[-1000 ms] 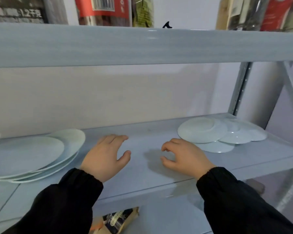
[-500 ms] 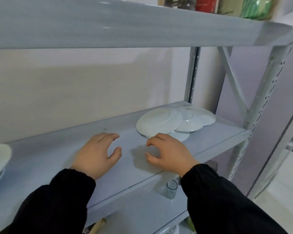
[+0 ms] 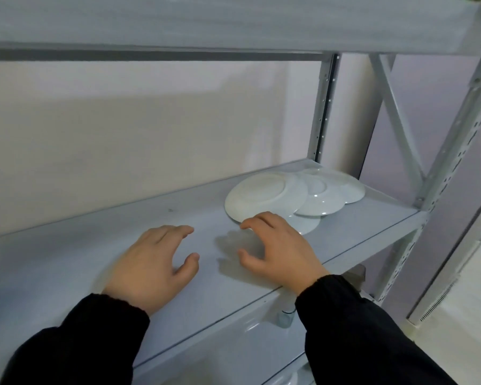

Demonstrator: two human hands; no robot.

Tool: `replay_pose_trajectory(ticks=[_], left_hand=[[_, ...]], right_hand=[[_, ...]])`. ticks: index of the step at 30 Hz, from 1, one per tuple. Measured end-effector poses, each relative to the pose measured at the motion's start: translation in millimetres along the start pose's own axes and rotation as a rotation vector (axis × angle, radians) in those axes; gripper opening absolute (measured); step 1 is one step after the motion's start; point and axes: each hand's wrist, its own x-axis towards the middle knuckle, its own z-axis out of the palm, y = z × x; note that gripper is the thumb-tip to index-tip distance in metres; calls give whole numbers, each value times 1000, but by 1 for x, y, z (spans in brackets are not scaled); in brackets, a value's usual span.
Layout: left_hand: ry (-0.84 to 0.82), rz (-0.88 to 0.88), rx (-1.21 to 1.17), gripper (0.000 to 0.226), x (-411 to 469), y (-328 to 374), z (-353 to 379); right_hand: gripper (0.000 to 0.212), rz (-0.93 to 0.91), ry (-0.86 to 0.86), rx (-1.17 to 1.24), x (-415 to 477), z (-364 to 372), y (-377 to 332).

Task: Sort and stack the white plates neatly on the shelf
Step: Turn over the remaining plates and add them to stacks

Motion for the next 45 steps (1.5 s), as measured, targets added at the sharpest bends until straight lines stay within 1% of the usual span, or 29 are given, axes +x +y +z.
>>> replay_pose_trajectory(ticks=[6,10,14,19,24,29,33,36,40,43,45], left_hand=[[-27,30,-6,61,-2,3,0],[-37,24,-36,63,-3,5,-1],[-36,32,-63,63,-2,5,1],[-63,39,-82,72,-2,4,2],[-58,50,-91,72,-4,3,3],[-76,42,-69,73,-4,3,1],[-64,54,-30,64,-1,12,1],[-35,54,3,59,8,25,-1],[-50,26,21,65,33,54,8],[-50,38,14,64,54,82,25],[-46,44,17,64,69,99,38]], right_hand=[[55,44,-45,-15,-1,-5,-6],[51,66,-63,-15,-1,-7,-9],[51,95,-50,-11,-2,-7,-11],[48,124,-29,-8,-1,-2,-10],[47,129,-26,-9,-2,-1,-9],[49,89,-38,-23,-2,-2,-5],[53,34,-19,-33,-4,0,0],[55,-17,-2,14,-3,-5,11],[57,-91,9,-6,2,-23,41],[56,-124,63,4,8,-39,70],[57,-131,67,-5,11,-48,90]])
